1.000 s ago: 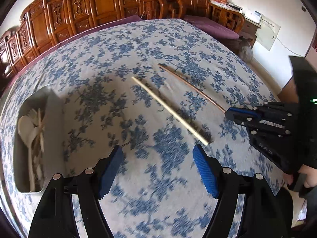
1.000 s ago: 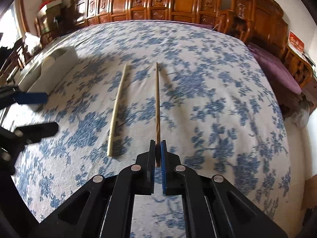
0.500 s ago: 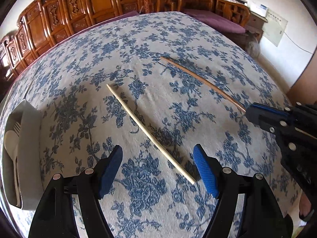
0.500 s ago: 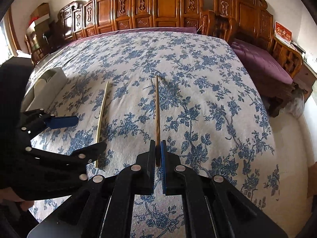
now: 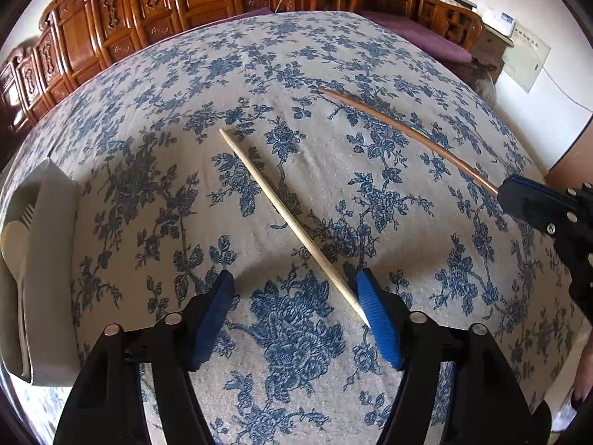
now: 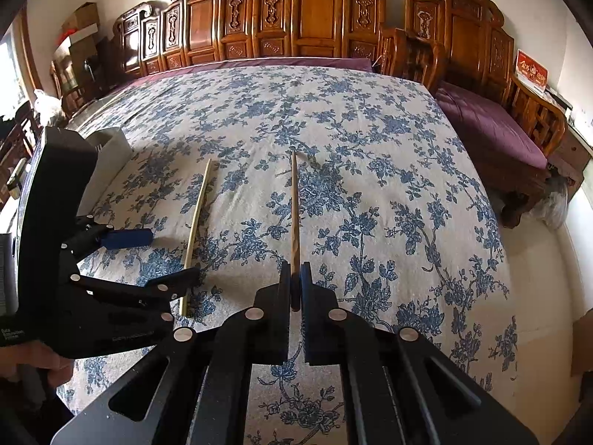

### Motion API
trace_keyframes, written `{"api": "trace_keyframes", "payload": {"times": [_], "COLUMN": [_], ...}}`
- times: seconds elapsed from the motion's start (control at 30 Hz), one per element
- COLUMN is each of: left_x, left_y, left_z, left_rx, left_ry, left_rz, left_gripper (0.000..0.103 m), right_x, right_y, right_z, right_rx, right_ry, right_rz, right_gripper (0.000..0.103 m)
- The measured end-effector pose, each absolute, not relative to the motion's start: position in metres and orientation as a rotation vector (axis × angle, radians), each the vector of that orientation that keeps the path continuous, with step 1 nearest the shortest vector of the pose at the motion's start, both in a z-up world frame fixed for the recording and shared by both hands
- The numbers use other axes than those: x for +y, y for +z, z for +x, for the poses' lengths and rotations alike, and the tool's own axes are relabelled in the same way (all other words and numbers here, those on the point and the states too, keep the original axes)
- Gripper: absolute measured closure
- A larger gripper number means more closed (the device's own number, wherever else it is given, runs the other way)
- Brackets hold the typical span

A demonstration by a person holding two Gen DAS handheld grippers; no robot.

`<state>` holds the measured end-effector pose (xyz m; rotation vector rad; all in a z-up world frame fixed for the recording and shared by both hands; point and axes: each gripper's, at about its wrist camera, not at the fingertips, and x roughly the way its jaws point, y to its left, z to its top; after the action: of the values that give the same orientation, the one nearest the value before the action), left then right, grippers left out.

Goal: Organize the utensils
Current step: 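Grasp the other wooden chopstick with the left gripper while the right gripper holds its chopstick, then carry the chopstick with the left gripper into the grey tray and open while the right holds its chopstick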

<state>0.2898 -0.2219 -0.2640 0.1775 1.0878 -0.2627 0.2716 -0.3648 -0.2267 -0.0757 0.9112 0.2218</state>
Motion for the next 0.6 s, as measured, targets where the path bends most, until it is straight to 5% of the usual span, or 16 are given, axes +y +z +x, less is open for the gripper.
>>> {"api": "trace_keyframes", "payload": {"times": [0.4, 0.47, 0.6], "left_x": [-0.202, -0.198, -0.193], "left_y": [-0.260, -0.260, -0.259], "left_z": [0.288, 0.288, 0.287], "left_rx": [1.086, 1.086, 1.096], "left_ry": [-0.263, -0.261, -0.266], "left_rz": [0.169, 0.170, 0.172], "left_gripper": [0.080, 0.096, 0.099], "right_x": [-0.366, -0.366, -0.363], "right_y": [-0.223, -0.223, -0.222], "right_z": [0.272, 0.272, 0.271], "right_rx": [0.907, 0.906, 0.906], "right_ry": [0.221, 0.223, 0.228], "right_rz": [-0.069, -0.071, -0.072], "right_gripper": [0.097, 0.097, 0.097]}}
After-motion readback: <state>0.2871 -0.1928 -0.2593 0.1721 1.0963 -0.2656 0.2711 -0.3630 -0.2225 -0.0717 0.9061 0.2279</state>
